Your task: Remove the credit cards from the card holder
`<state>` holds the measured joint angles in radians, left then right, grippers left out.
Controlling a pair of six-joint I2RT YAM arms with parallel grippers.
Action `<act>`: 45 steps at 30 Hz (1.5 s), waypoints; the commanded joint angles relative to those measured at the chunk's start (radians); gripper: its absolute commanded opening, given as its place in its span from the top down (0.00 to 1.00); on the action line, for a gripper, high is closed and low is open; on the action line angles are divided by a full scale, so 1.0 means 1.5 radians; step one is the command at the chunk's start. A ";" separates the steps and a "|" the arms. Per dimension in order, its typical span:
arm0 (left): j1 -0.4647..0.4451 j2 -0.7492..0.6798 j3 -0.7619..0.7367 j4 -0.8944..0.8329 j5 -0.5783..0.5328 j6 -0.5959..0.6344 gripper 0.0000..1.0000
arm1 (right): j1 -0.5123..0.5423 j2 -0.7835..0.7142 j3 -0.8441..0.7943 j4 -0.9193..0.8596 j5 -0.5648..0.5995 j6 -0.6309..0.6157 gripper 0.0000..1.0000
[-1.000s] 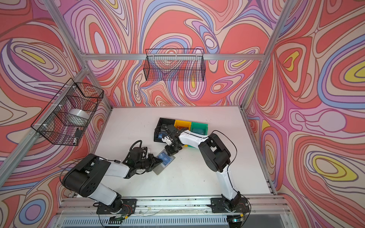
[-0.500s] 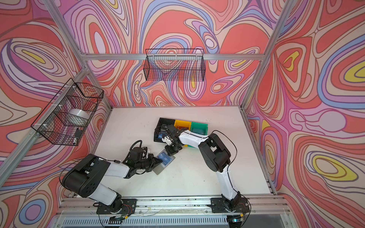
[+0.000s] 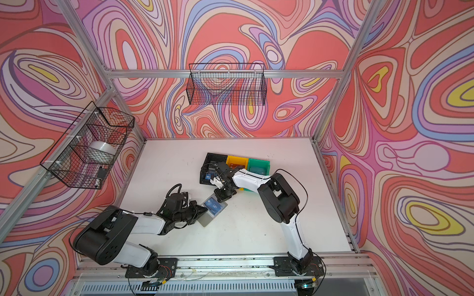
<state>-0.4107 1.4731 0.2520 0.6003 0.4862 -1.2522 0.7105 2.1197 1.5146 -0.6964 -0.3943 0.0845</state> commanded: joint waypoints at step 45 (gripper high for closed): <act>0.037 0.026 0.068 -0.011 0.098 0.062 0.86 | 0.021 -0.072 -0.069 -0.035 -0.016 0.034 0.90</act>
<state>-0.3580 1.5570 0.3290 0.6647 0.5941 -1.2083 0.7326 2.0457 1.4239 -0.7570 -0.4095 0.1242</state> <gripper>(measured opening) 0.139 0.098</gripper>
